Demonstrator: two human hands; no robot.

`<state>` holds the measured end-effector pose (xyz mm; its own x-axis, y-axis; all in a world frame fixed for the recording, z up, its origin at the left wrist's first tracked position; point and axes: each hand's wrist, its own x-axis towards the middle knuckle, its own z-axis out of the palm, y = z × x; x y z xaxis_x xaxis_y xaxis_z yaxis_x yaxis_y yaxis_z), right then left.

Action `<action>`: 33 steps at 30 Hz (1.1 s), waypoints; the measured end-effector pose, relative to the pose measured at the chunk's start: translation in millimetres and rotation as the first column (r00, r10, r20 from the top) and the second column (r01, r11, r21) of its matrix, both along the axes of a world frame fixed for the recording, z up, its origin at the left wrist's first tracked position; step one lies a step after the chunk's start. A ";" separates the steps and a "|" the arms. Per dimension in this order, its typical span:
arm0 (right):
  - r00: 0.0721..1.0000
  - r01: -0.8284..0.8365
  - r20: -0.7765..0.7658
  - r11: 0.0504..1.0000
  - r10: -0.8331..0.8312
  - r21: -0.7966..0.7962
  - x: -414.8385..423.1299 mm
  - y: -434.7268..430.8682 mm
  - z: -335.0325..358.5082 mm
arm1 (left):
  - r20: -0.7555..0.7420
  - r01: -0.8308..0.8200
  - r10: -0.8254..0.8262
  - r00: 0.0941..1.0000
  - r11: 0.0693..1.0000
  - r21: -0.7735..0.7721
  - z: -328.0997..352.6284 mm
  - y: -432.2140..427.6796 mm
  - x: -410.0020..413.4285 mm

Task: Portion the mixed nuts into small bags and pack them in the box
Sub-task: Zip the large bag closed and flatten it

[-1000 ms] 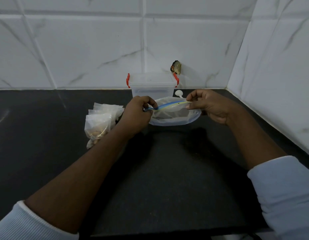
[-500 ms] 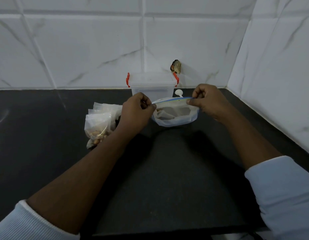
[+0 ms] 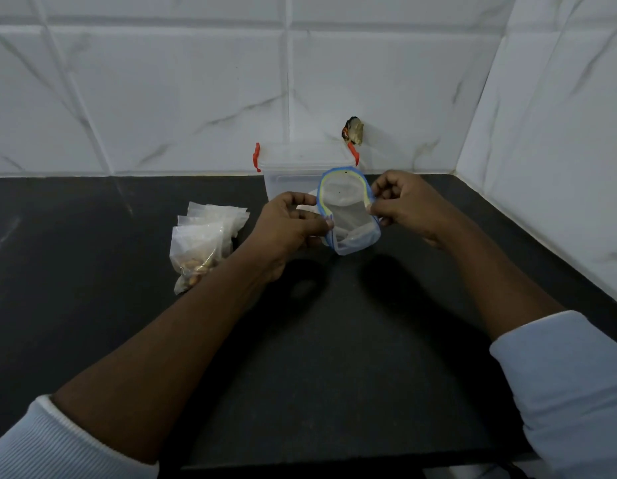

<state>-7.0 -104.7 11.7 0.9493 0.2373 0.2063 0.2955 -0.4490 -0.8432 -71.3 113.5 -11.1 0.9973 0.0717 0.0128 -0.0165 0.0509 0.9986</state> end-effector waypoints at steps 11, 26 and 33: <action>0.912 0.352 0.227 0.936 -0.341 -0.008 1.5 -5.1 4.6 | 0.280 -0.488 0.408 0.869 0.799 0.352 -2.9 9.7 0.3; 0.992 0.116 -0.081 0.919 -0.092 0.377 13.4 -33.1 6.8 | 0.252 -0.264 0.231 0.940 0.958 0.107 4.3 16.0 8.4; 0.990 0.142 -0.026 0.941 -0.141 0.306 15.8 -44.9 4.5 | 0.373 -0.390 0.287 0.882 0.890 0.236 -1.1 17.1 11.3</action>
